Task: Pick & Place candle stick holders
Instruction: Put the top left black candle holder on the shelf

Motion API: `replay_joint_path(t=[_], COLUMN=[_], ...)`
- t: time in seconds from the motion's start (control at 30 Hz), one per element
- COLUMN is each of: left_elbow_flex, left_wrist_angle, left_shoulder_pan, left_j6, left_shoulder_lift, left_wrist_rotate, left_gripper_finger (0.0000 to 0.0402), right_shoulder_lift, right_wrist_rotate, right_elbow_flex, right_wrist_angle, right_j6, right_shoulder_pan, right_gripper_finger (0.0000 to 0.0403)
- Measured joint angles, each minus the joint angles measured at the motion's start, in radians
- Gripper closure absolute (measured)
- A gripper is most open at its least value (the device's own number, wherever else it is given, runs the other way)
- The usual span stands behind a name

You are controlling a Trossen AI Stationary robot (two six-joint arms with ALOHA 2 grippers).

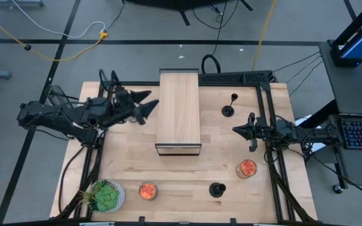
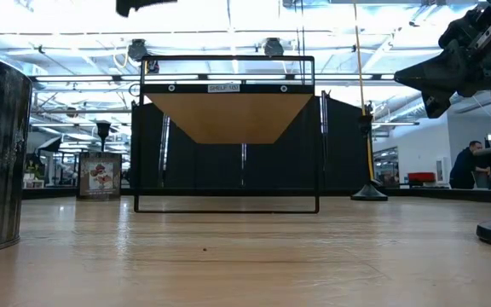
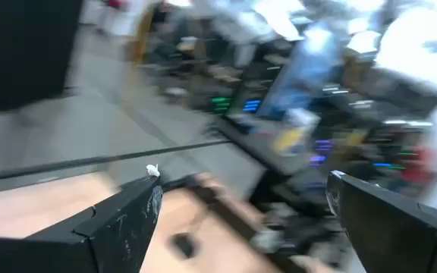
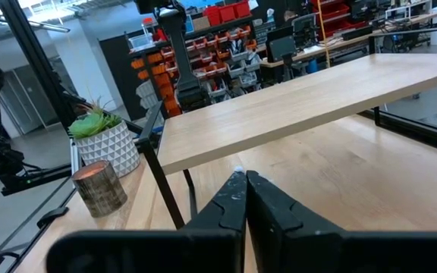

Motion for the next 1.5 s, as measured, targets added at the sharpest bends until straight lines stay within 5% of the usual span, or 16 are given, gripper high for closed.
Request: replay_joint_path(t=[0.4,0.57,0.97,1.5], left_elbow_flex=[0.232,0.329,0.343,0.342], left_wrist_angle=[-0.828,-1.028,-1.108,-1.136], left_shoulder_pan=[0.298,0.496,0.843,0.972], left_j6=[-0.329,-0.340,-0.184,-0.035], left_shoulder_lift=[0.070,0.114,0.207,0.330], left_wrist_rotate=[-0.060,0.055,0.318,0.530], left_gripper_finger=[0.0023,0.0023,0.0023,0.0023], right_shoulder_lift=[0.000,0.000,0.000,0.000], right_wrist_rotate=[0.000,0.004,0.004,0.004], right_elbow_flex=[0.000,0.000,0.000,0.000], right_wrist_angle=[0.001,0.001,0.001,0.001], right_j6=[0.000,0.000,0.000,0.000], right_shoulder_pan=[0.000,0.000,0.000,0.000], right_gripper_finger=[0.0403,0.0403,0.0403,0.0403])
